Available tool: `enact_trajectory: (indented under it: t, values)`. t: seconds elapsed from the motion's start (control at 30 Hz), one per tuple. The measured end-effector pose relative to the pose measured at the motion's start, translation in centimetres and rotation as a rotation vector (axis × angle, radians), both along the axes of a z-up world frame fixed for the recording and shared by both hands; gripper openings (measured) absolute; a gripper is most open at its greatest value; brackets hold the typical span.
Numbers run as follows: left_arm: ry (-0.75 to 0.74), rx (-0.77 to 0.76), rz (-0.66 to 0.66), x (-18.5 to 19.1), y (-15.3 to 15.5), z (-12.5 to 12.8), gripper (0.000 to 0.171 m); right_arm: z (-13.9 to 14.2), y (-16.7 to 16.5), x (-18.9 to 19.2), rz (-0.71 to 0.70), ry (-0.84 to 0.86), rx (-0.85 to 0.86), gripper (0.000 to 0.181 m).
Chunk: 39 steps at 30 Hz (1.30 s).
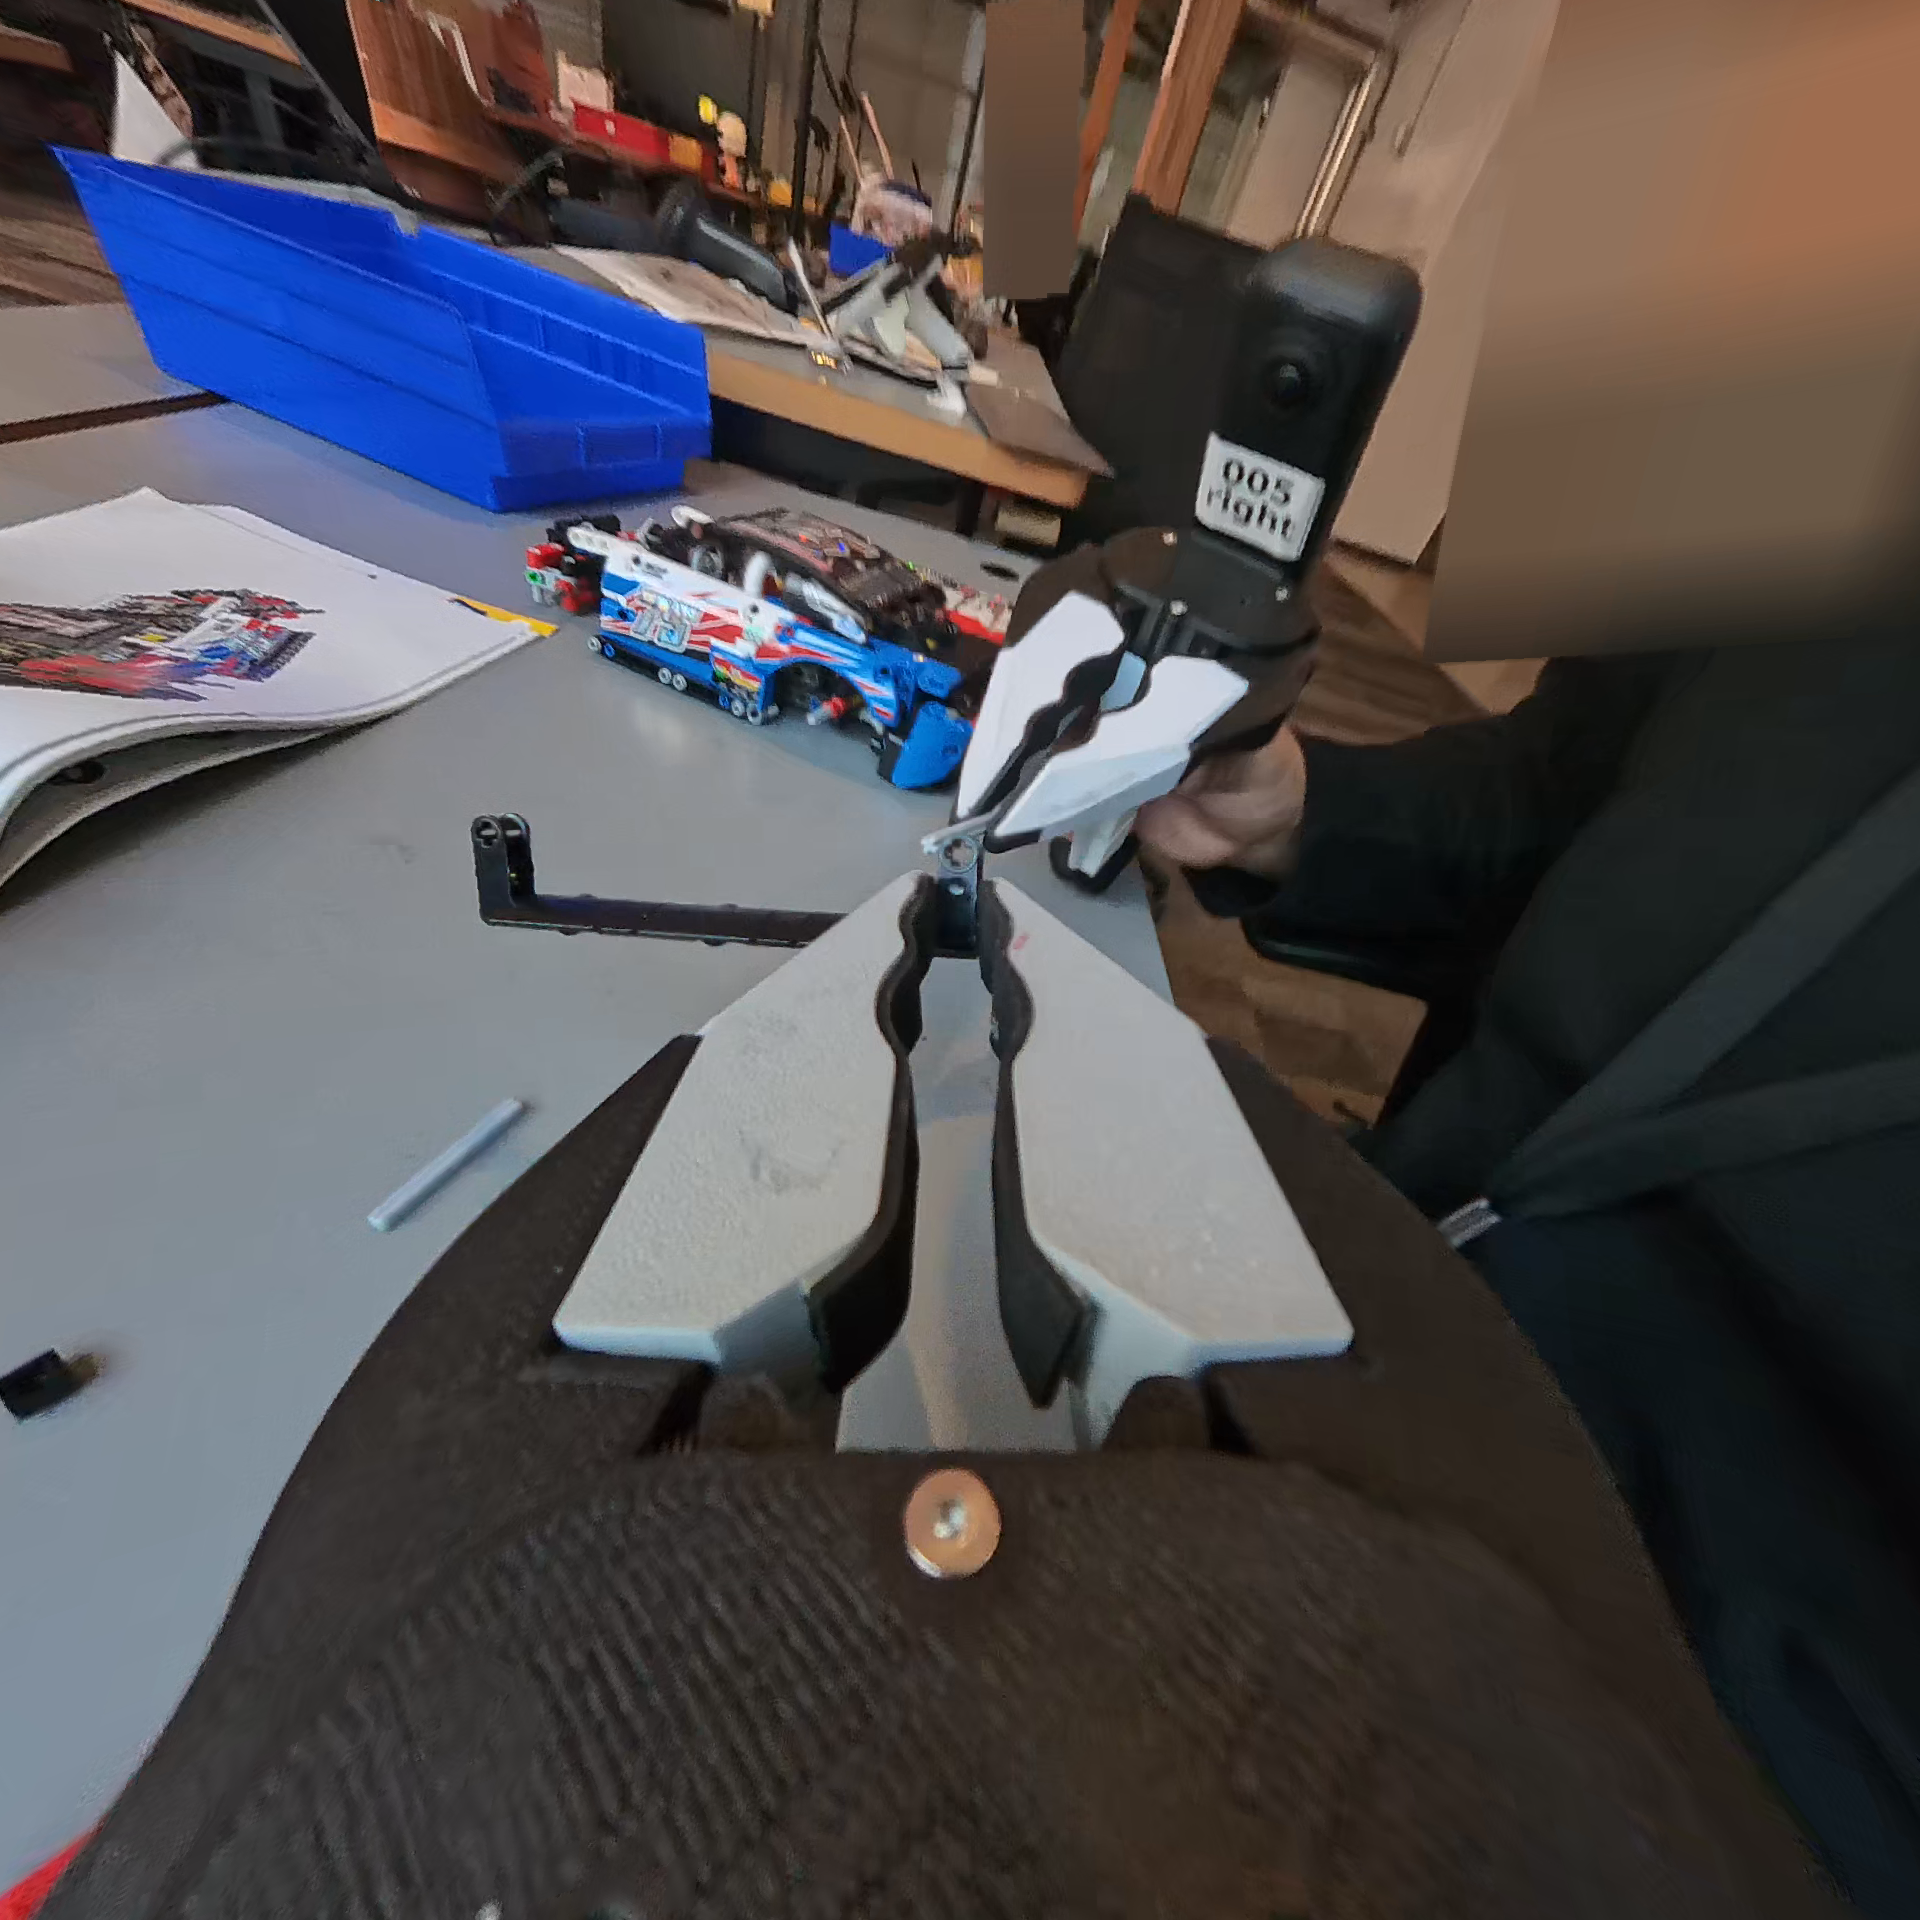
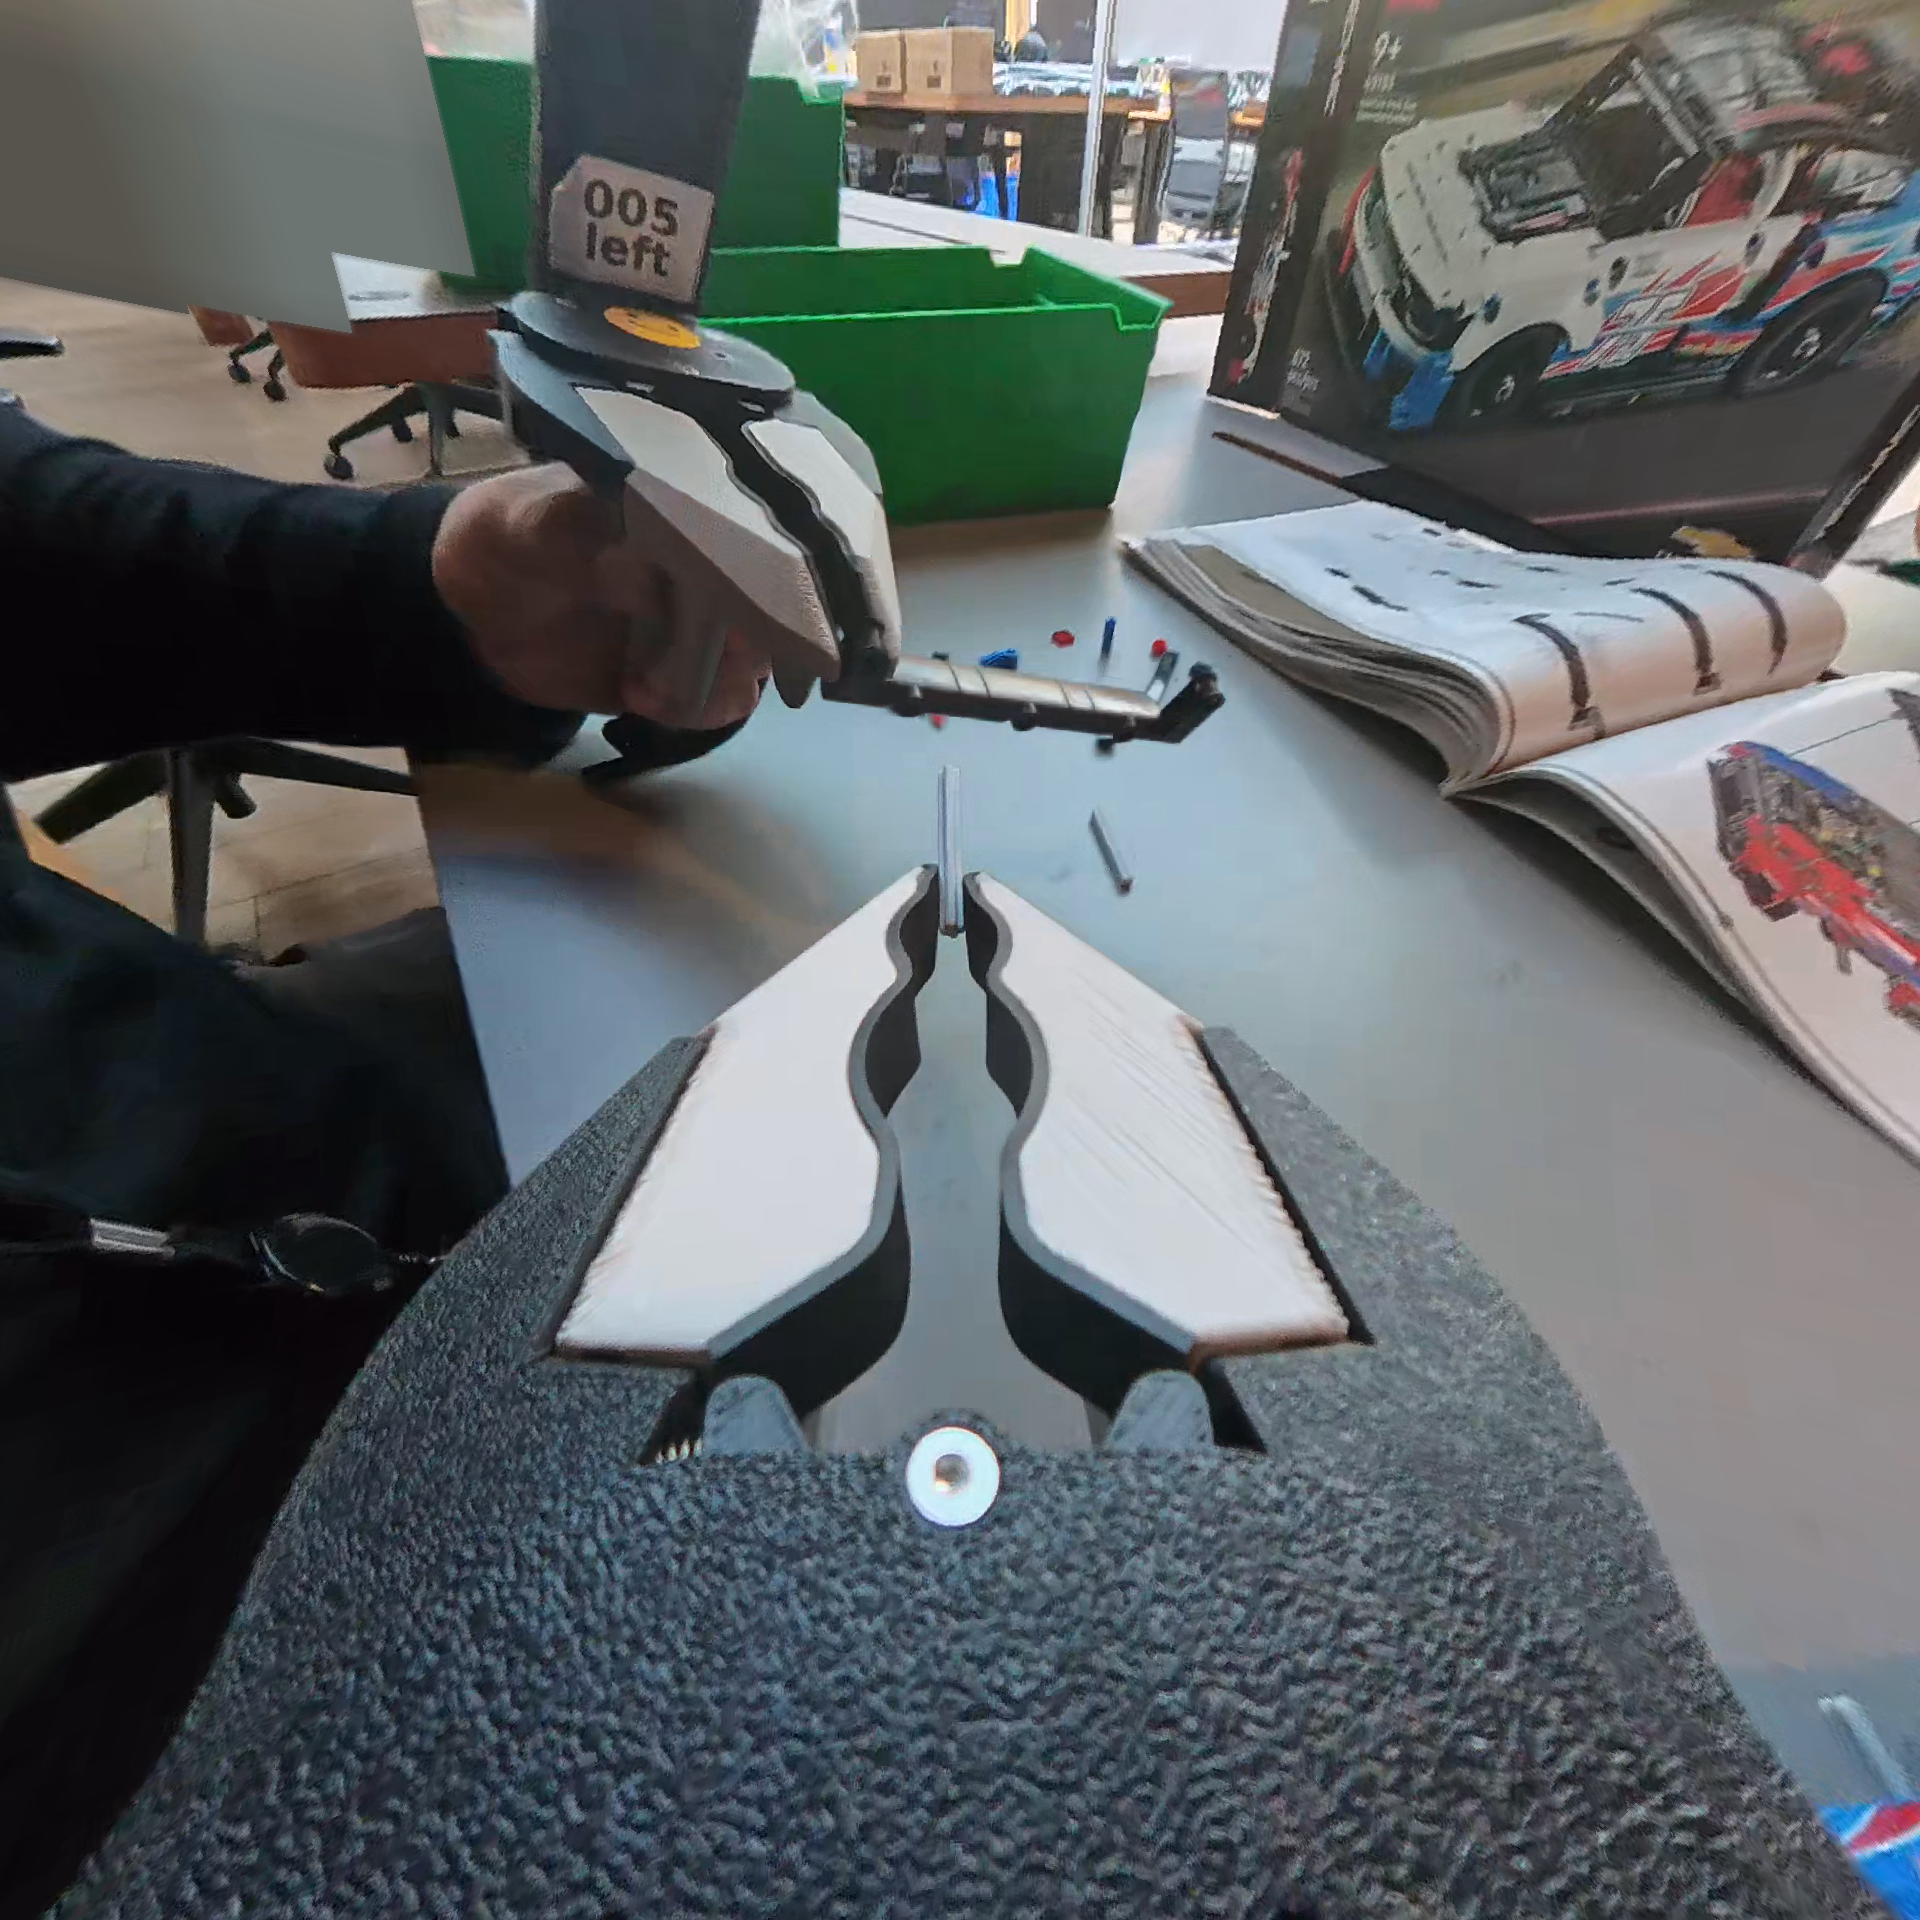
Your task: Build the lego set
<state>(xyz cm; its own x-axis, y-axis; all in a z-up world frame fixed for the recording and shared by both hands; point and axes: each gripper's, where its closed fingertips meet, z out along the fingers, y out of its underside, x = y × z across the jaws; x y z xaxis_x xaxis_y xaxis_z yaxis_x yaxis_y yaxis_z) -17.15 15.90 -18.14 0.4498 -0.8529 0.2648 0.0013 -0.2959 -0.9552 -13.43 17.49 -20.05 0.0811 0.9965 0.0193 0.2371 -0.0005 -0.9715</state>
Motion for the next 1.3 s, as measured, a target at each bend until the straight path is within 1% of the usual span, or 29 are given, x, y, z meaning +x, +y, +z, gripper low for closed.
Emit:
enact_trajectory:
  t: [0.07,0.13,0.27,0.33,0.4,0.43,0.47,0.53,0.57,0.63,0.73,0.83,0.9,1.0,1.1,1.3]
  values:
    - [-0.066,-0.015,0.005,-0.3,1.2,0.6,0.005,0.4,1.3,-0.3,-0.007,0.021,0.02,0.003]
    - [-0.078,-0.026,0.012,-0.6,2.5,0.7,0.005,0.9,2.2,-0.5,-0.009,0.071,-0.016,0.003]
    - [0.007,-0.045,0.066,-1.4,5.9,0.6,0.005,2.1,2.9,-0.5,0.052,0.2,-0.189,0.003]
    - [0.032,-0.013,0.106,-2.0,8.0,1.8,0.005,2.2,3.2,-0.5,0.081,0.222,-0.249,0.003]
    - [0.089,0.045,0.162,-2.8,10.8,2.8,0.005,2.5,3.4,-0.4,0.106,0.247,-0.295,0.003]
    - [0.126,0.065,0.17,-3.1,12.4,3.1,0.005,2.6,3.3,-0.3,0.118,0.254,-0.3,0.003]
    - [0.163,0.067,0.164,-3.2,14.0,3.0,0.005,2.6,3.1,-0.3,0.13,0.256,-0.295,0.003]
    - [0.2,0.064,0.106,-3.0,16.8,2.8,0.005,2.7,2.3,-0.4,0.162,0.251,-0.279,0.003]
    - [0.228,0.072,0.103,-3.3,18.3,2.4,0.005,2.6,1.9,-0.5,0.181,0.24,-0.274,0.003]
    - [0.324,0.059,0.109,-5.0,21.0,0.3,0.005,2.5,1.5,-0.4,0.201,0.234,-0.272,0.003]
    - [0.401,-0.021,0.133,-7.9,23.5,-3.1,0.005,2.7,1.5,0.0,0.21,0.256,-0.313,0.003]
    - [0.468,-0.091,0.167,-10.0,24.2,-6.1,0.005,2.9,1.6,0.4,0.209,0.271,-0.337,0.003]
    - [0.456,-0.112,0.183,-10.3,24.1,-7.1,0.005,2.9,1.5,0.4,0.21,0.27,-0.33,0.003]
    - [0.422,-0.131,0.197,-10.7,24.0,-7.1,0.005,2.7,1.2,0.3,0.214,0.254,-0.313,0.003]
    - [0.441,-0.135,0.195,-11.0,23.7,-7.4,0.005,2.6,1.2,0.2,0.21,0.248,-0.31,0.003]
    - [0.432,-0.136,0.182,-10.9,23.8,-7.4,0.005,2.5,1.6,0.1,0.194,0.243,-0.32,0.003]
